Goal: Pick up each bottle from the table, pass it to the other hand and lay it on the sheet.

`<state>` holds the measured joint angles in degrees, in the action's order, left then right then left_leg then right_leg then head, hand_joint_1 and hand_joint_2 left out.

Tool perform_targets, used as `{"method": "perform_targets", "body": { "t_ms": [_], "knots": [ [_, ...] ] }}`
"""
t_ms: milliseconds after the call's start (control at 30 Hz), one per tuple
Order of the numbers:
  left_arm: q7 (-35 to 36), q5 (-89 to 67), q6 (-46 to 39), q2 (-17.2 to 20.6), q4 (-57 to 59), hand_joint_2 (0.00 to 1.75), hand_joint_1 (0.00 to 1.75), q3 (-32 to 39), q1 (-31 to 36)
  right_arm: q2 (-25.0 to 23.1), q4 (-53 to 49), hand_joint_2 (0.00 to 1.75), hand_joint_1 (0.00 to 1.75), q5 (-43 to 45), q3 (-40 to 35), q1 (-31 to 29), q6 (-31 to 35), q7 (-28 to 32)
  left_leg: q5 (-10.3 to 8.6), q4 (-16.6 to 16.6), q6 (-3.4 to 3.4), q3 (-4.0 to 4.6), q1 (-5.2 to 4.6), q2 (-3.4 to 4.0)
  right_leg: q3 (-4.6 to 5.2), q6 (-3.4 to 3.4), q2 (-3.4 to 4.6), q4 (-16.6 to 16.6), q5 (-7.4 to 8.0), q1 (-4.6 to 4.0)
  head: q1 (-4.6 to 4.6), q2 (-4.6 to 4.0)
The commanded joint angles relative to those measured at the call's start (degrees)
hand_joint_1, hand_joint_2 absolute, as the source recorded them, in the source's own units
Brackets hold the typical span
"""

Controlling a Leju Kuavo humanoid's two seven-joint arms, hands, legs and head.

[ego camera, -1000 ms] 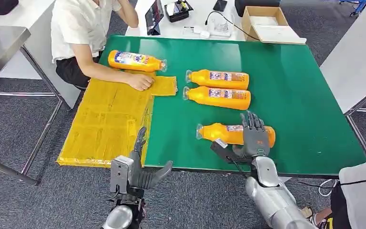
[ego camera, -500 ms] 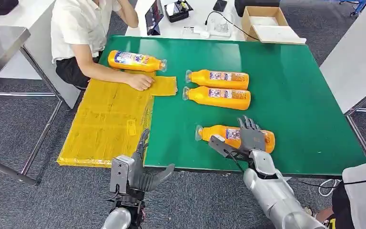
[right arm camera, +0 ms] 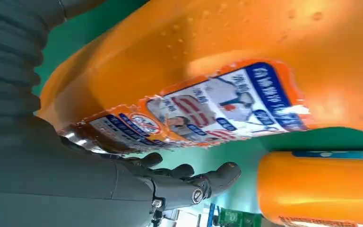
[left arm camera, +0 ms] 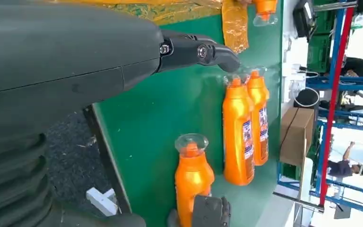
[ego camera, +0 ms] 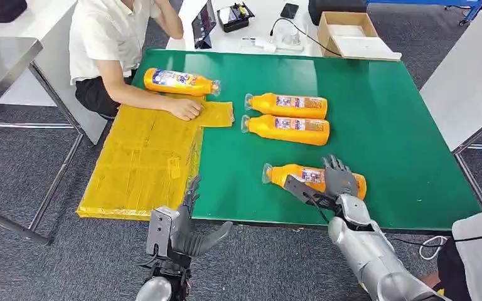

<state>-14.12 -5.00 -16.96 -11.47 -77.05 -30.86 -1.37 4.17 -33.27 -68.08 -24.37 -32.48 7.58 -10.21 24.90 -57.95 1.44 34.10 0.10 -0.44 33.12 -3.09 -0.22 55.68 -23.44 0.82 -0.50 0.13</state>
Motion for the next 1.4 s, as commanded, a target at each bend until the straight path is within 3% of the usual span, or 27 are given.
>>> {"method": "perform_targets", "body": {
  "t_ms": [33, 400, 433, 467, 567, 767, 867, 1000, 1100, 1167, 1233, 1333, 1367, 1400],
  "knots": [
    [2.2, 1.5, 2.1, 2.9, -1.7, 1.75, 0.0, -1.2, -0.3, 3.3, 2.7, 1.75, 0.0, -1.8, -2.9, 1.2, -4.2, -3.2, -0.04, 0.1, -0.07, -0.12, 0.02, -0.12, -0.16, 0.11, -0.14, -0.1, -0.01, -0.03, -0.02, 0.0],
    [2.8, 1.2, 1.7, 3.5, -2.7, 1.75, 0.0, -0.8, -1.0, 5.4, -1.6, 1.75, 0.05, -0.5, -3.1, 3.3, -5.6, -1.5, -0.06, 0.1, -0.09, -0.34, 0.02, -0.16, -0.35, 0.14, -0.16, -0.1, -0.01, -0.03, -0.02, 0.0],
    [2.8, 1.2, 1.6, 3.6, -3.1, 1.75, 0.0, -0.7, -1.2, 5.6, -3.0, 1.75, 1.47, 0.7, -2.4, 4.1, -5.2, -1.0, -0.04, 0.1, -0.07, -0.38, 0.04, -0.17, -0.37, 0.12, -0.17, -0.1, -0.02, -0.05, -0.02, 0.0],
    [2.8, 1.2, 1.6, 3.7, -3.2, 1.75, 0.0, -0.4, -1.3, 6.3, -4.5, 1.75, 1.75, 1.0, -2.7, 4.8, -5.8, -1.0, -0.02, 0.1, -0.05, -0.43, 0.03, -0.17, -0.38, 0.09, -0.16, -0.1, -0.03, -0.04, -0.02, 0.0],
    [2.7, 1.2, 1.4, 3.6, -2.9, 1.75, 0.0, 0.0, -1.3, 6.4, -5.0, 1.75, 1.75, 2.5, -2.3, 6.0, -7.0, -1.1, -0.05, 0.1, -0.05, -0.39, 0.01, -0.19, -0.39, 0.09, -0.18, -0.1, -0.01, -0.02, 0.0, 0.0],
    [1.9, 2.2, -1.1, 6.8, -11.6, 1.75, 0.0, 0.3, -8.4, 1.7, -3.0, 1.75, 1.75, 7.1, 0.7, 12.0, -4.6, 0.1, 0.08, 0.2, -0.1, -0.58, 0.1, 0.07, -0.57, 0.14, 0.07, -0.2, -0.03, -0.12, 0.0, 0.0],
    [0.9, 1.7, -1.9, 5.5, -10.7, 1.75, 0.0, 1.3, -6.4, 1.7, -3.5, 1.75, 1.75, 12.4, 4.7, 14.9, -3.0, 6.4, 0.07, 0.2, -0.13, -0.62, 0.16, -0.27, -0.65, 0.15, -0.3, -0.2, -0.12, -0.17, -0.04, 0.0],
    [-0.6, 3.1, -3.5, 3.2, -9.0, 1.75, 0.0, 5.2, -4.7, 1.0, -7.9, 1.75, 1.75, 22.0, 8.2, 17.9, -7.7, 16.0, 0.31, 0.2, -0.24, -1.02, 0.2, -0.37, -0.45, 0.28, -0.38, -0.3, -0.44, -0.23, 0.02, 0.0],
    [-1.2, 4.6, -3.8, 2.7, -7.7, 1.75, 0.0, 6.7, -4.1, 0.7, -10.5, 1.75, 1.75, 25.5, 8.2, 18.4, -8.8, 18.7, 0.8, 0.2, -0.31, -1.75, 0.29, 0.13, -1.06, 0.44, 0.02, -0.3, -0.54, -0.32, 0.05, 0.0],
    [-1.7, 6.9, -3.1, 3.0, -7.0, 1.75, 0.0, 7.0, -4.2, 0.3, -13.2, 1.75, 1.75, 30.3, 8.7, 18.9, -10.1, 22.1, 1.18, 0.1, -0.35, -2.16, 0.29, 0.83, -1.3, 0.56, 0.77, -0.2, -0.67, -0.35, 0.02, 0.0],
    [-2.0, 7.5, -3.0, 3.2, -6.7, 1.75, 0.0, 7.0, -4.2, 0.3, -14.6, 1.75, 1.75, 31.2, 8.3, 19.1, -10.5, 22.1, 1.23, 0.1, -0.39, -2.18, 0.28, 1.06, -1.24, 0.57, 0.96, -0.2, -0.6, -0.38, 0.0, 0.0],
    [-2.1, 11.1, -1.8, 3.1, -6.8, 1.75, 0.0, 7.2, -4.4, -0.2, -17.3, 1.75, 1.75, 34.8, 8.8, 19.7, -10.3, 24.9, 1.08, 0.2, -0.46, -1.9, 0.32, 0.8, -1.01, 0.71, 0.72, -0.3, -0.59, -0.41, 0.0, 0.0],
    [-2.0, 12.7, -1.0, 3.4, -6.8, 1.75, 0.0, 7.2, -4.4, -0.4, -18.7, 1.75, 1.75, 36.2, 8.7, 19.9, -10.4, 26.0, 1.35, 0.1, -0.4, -2.47, 0.39, 1.08, -1.51, 0.53, 1.03, -0.1, -0.77, -0.43, 0.0, 0.0],
    [-2.0, 13.3, -0.9, 3.6, -6.5, 1.75, 0.0, 7.1, -4.3, -0.7, -20.1, 1.75, 1.75, 37.4, 8.7, 20.1, -10.4, 26.8, 1.26, 0.1, -0.44, -2.2, 0.39, 0.94, -1.28, 0.56, 0.89, -0.2, -0.71, -0.43, 0.0, 0.0]
  ]
}}
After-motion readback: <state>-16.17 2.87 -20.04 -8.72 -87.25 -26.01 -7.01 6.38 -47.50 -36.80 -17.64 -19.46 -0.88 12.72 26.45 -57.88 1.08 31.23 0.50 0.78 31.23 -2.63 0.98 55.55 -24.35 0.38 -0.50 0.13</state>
